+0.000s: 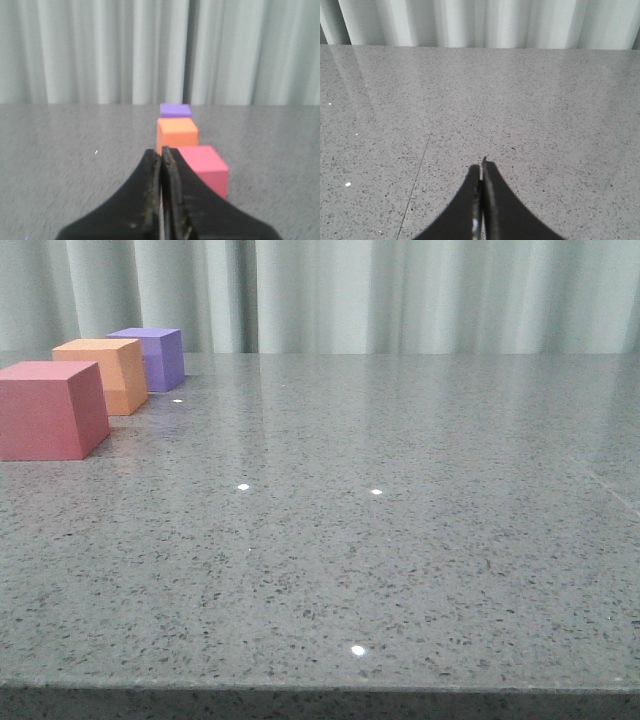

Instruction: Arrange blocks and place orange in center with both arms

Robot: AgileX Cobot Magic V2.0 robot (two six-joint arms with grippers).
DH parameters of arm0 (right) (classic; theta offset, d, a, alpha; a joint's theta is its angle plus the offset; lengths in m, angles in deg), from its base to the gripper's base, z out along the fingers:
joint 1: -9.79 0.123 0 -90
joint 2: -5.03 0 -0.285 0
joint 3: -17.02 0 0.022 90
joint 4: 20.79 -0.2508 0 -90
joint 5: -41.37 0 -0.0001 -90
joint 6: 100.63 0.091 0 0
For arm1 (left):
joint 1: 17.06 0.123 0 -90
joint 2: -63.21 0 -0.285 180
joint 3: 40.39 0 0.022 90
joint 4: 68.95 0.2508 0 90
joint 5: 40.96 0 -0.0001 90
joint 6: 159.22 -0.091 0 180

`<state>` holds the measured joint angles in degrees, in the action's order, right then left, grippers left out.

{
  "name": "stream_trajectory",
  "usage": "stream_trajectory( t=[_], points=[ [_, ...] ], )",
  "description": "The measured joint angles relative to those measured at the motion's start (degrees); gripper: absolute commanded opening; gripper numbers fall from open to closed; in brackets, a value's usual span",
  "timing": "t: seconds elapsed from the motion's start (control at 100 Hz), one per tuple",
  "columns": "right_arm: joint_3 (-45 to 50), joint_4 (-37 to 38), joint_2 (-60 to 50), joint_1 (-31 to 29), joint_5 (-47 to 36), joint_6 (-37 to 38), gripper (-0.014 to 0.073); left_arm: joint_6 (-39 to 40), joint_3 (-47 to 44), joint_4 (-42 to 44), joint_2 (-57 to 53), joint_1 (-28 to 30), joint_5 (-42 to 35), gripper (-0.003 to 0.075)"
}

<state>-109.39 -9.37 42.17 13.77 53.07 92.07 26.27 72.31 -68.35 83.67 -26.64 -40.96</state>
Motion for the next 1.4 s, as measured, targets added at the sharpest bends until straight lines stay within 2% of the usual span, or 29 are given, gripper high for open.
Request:
stream_trajectory(
  t=[0.37,1.4],
  points=[
    [0.0,0.0,0.0,0.0,0.0,0.0,-0.0069,-0.1,-10.0,0.1,-12.9,5.8,0.4,-0.0020],
    [0.0,0.0,0.0,0.0,0.0,0.0,-0.0069,-0.1,-10.0,2.4,-12.8,6.3,0.0,-0.0020]
  ],
)
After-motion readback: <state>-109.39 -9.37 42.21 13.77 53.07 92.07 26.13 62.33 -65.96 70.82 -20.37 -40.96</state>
